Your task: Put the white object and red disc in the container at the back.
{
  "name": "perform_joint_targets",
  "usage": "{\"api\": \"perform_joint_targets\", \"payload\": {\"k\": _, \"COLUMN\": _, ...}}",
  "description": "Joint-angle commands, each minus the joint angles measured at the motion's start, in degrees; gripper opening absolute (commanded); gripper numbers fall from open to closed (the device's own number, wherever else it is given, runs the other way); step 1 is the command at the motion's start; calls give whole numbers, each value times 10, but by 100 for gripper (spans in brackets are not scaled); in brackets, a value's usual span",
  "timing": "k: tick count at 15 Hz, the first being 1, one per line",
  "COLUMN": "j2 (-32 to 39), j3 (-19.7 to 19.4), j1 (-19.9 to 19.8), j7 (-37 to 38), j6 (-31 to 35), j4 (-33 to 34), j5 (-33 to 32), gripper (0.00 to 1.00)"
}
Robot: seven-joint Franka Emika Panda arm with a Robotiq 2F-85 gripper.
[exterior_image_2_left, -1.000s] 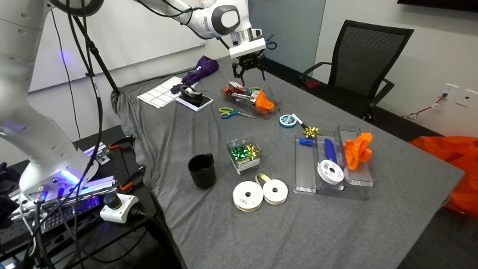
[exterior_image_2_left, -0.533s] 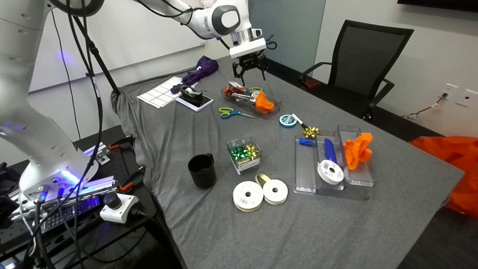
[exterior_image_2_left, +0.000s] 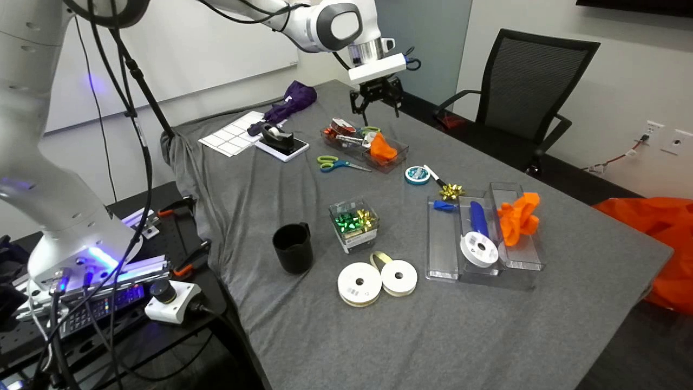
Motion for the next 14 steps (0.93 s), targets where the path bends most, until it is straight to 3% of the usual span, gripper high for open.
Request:
{"api": "perform_joint_targets", "payload": {"k": 1, "j2": 17, "j3": 17, "j1": -49, "j7": -94, "j6": -37, "j4": 50, "j5": 51, "gripper": 100}}
{"api": "perform_joint_targets", "payload": {"k": 7, "j2": 26, "j3": 7, "j1": -82, "j7": -206, "j6": -97, "j4": 83, "j5": 85, "gripper": 100}}
{"api": "perform_joint_targets", "payload": {"k": 14, "j2": 37, "j3": 4, "j1": -98, "j7": -273, "j6": -85, "j4": 95, "j5": 99, "gripper": 100}}
